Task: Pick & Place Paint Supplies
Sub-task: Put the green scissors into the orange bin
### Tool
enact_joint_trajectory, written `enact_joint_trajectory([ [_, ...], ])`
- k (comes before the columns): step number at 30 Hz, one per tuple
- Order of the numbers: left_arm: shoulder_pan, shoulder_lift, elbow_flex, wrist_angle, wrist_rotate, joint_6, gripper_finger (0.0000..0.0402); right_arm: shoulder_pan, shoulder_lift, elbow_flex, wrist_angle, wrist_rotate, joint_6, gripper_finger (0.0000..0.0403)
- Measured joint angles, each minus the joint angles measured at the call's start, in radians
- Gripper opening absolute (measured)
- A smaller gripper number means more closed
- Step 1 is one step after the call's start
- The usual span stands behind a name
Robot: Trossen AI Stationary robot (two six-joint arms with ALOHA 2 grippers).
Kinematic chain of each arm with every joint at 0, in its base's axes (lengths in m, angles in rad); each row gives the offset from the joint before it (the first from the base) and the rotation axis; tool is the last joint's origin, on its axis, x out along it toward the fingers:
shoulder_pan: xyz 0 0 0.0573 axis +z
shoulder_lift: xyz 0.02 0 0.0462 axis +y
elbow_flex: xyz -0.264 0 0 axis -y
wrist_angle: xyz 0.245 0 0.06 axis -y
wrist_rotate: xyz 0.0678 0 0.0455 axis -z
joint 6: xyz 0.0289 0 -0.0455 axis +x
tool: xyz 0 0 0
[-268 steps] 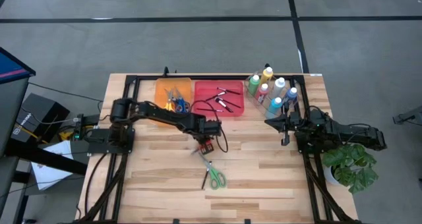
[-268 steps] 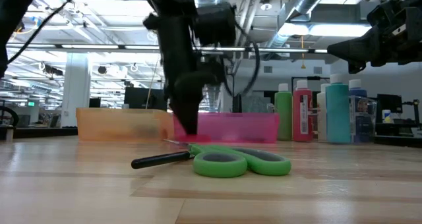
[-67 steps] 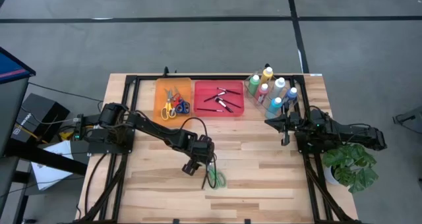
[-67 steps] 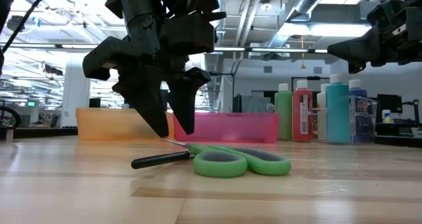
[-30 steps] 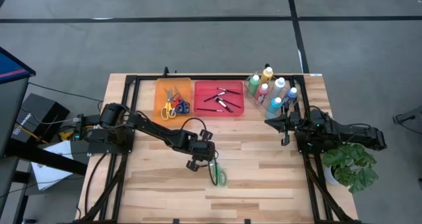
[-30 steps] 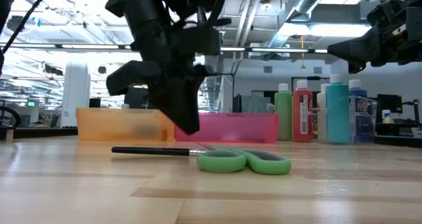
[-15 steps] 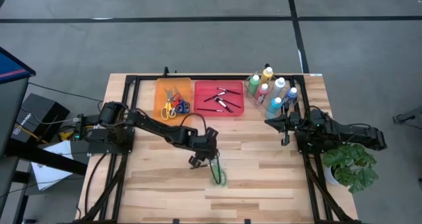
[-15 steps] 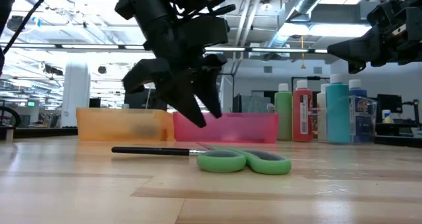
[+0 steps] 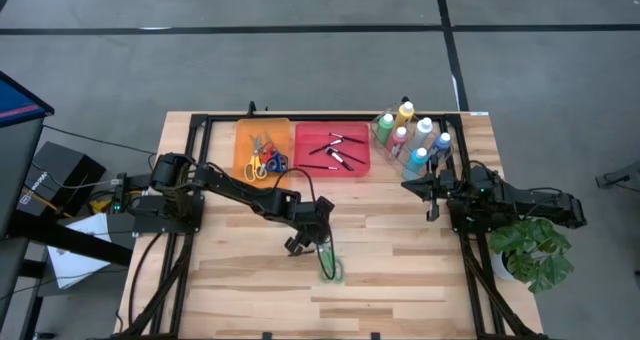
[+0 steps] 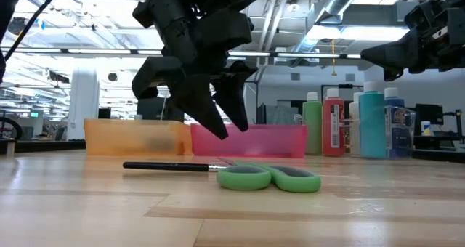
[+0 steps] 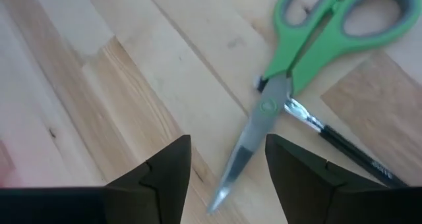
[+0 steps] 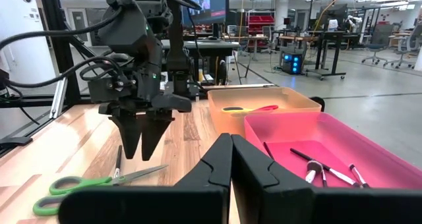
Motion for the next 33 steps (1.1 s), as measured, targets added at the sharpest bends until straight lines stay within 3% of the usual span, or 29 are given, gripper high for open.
enact_joint_trajectory([
  [12,0.024,0.021,0.002,0.017,0.087,-0.001,0.0191,0.000,0.000,0.000,0.000,0.000,0.000,0.0000],
  [17,0.022,0.094,0.001,0.010,0.093,0.000,0.0191,0.000,0.000,0.000,0.000,0.000,0.000,0.0000],
  [25,0.022,0.103,0.003,0.030,0.079,-0.004,0.0191,0.000,0.000,0.000,0.000,0.000,0.000,0.0000],
  [29,0.021,0.101,0.003,0.024,0.071,-0.010,0.0171,0.000,0.000,0.000,0.000,0.000,0.000,0.0000],
  [33,0.021,0.101,0.003,0.007,0.076,-0.011,0.0125,0.000,0.000,0.000,0.000,0.000,0.000,0.0000],
])
